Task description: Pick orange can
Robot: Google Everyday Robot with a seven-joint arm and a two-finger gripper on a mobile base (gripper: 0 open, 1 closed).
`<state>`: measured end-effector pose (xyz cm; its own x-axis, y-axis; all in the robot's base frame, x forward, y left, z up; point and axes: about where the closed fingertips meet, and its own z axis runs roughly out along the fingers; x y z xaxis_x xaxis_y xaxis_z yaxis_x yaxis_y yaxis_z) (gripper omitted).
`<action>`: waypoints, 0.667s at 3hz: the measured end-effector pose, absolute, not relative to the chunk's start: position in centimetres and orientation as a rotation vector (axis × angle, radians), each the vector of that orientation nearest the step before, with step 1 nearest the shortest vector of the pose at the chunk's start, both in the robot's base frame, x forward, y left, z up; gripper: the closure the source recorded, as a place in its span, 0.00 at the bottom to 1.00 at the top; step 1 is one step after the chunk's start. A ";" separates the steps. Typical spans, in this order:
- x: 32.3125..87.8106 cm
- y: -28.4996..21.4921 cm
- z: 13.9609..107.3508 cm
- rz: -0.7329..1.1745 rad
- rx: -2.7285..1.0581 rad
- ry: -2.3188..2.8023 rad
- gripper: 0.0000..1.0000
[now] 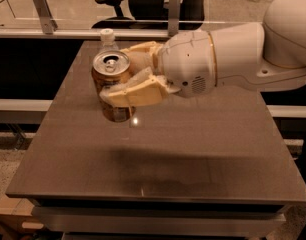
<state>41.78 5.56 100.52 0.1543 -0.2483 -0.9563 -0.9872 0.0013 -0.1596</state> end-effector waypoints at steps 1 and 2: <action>40.8 5.5 102.8 0.888 -1.471 1.236 1.00; 40.8 5.5 102.8 0.888 -1.471 1.235 1.00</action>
Offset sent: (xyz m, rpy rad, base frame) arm -0.0074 -0.0014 0.0175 -0.0076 -0.0488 0.0002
